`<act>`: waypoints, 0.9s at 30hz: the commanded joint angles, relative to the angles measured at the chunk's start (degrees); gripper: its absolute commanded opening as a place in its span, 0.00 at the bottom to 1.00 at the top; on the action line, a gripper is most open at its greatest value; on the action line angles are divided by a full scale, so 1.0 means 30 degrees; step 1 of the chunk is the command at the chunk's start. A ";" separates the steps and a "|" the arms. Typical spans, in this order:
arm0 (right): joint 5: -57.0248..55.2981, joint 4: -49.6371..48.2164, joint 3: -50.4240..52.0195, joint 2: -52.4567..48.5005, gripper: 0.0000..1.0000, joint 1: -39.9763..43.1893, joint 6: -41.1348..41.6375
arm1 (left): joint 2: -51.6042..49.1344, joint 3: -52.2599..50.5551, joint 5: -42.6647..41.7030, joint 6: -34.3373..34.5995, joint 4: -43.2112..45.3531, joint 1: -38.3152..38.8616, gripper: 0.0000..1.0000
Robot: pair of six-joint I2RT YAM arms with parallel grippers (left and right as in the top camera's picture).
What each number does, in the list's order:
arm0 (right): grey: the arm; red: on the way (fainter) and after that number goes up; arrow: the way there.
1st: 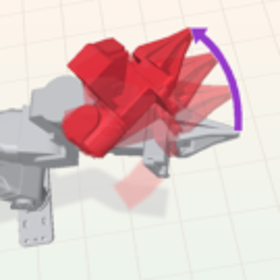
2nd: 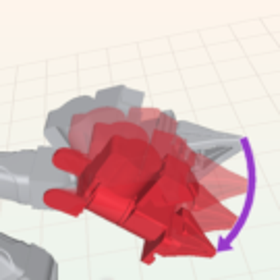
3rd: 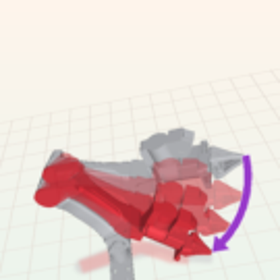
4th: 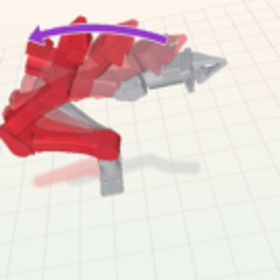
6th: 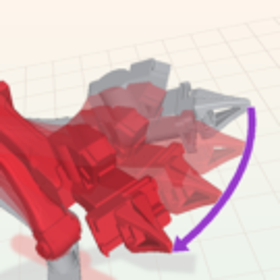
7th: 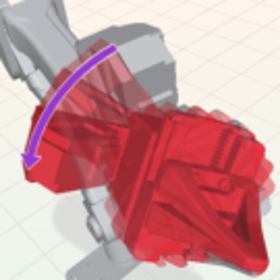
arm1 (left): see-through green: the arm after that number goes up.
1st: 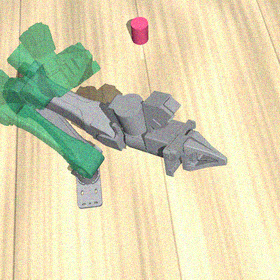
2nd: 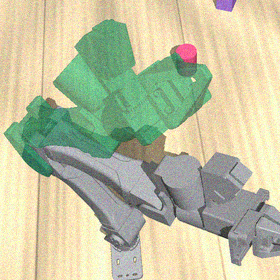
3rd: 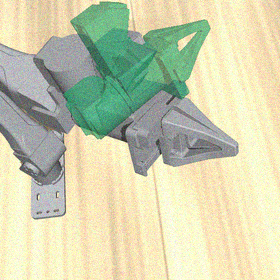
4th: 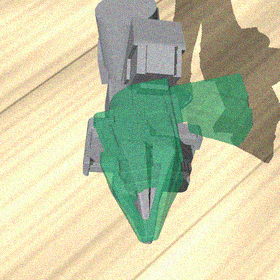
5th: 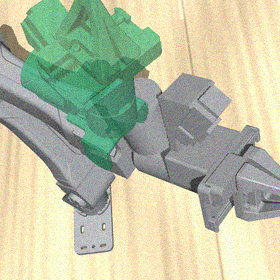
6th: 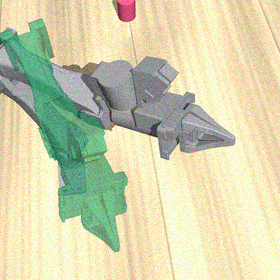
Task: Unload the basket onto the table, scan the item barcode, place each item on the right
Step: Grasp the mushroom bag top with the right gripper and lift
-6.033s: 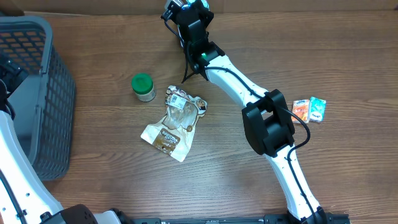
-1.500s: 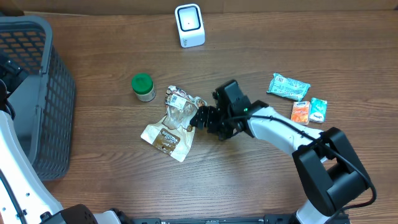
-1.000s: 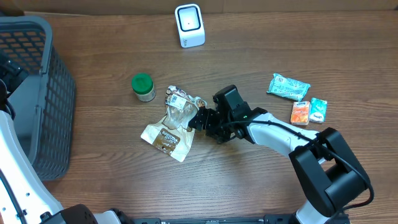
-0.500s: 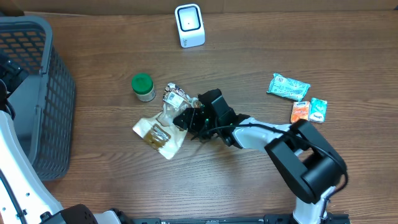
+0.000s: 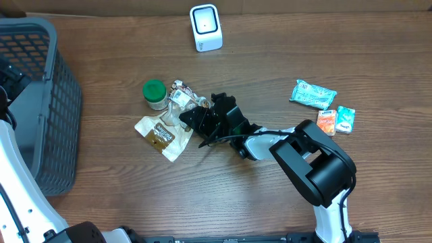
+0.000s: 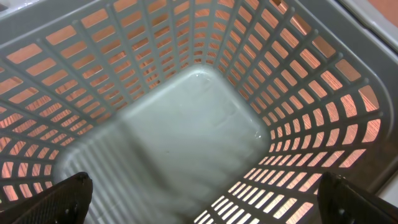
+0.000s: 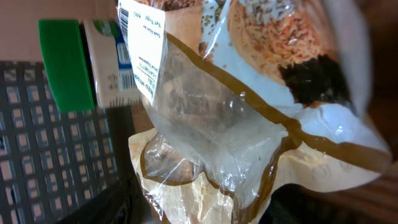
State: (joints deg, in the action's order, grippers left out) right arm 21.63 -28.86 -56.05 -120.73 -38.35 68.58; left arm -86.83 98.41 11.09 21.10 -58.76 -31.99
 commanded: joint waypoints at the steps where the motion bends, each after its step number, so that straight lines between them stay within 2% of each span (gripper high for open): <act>1: -0.1428 0.0350 -0.0430 -0.0918 0.61 -0.0182 0.0146 | -0.0080 0.0357 -0.0073 0.0401 0.0022 -0.0080 1.00; 9: -0.1770 0.0386 -0.1814 -0.1311 0.60 -0.0357 0.0146 | -0.0080 0.0357 -0.0073 0.0401 0.0022 -0.0080 1.00; 18: -0.1639 0.0583 -0.4444 -0.3541 0.59 -0.1275 0.0146 | -0.0080 0.0357 -0.0073 0.0401 0.0022 -0.0080 1.00; 27: -0.2827 0.2528 -0.4983 -0.3752 0.10 -0.1668 0.0138 | -0.0080 0.0357 -0.0073 0.0401 0.0022 -0.0080 1.00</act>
State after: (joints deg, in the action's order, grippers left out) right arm 15.07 -23.53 -70.63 -130.15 -43.53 69.10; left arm -86.83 98.41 11.09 21.10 -58.76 -31.99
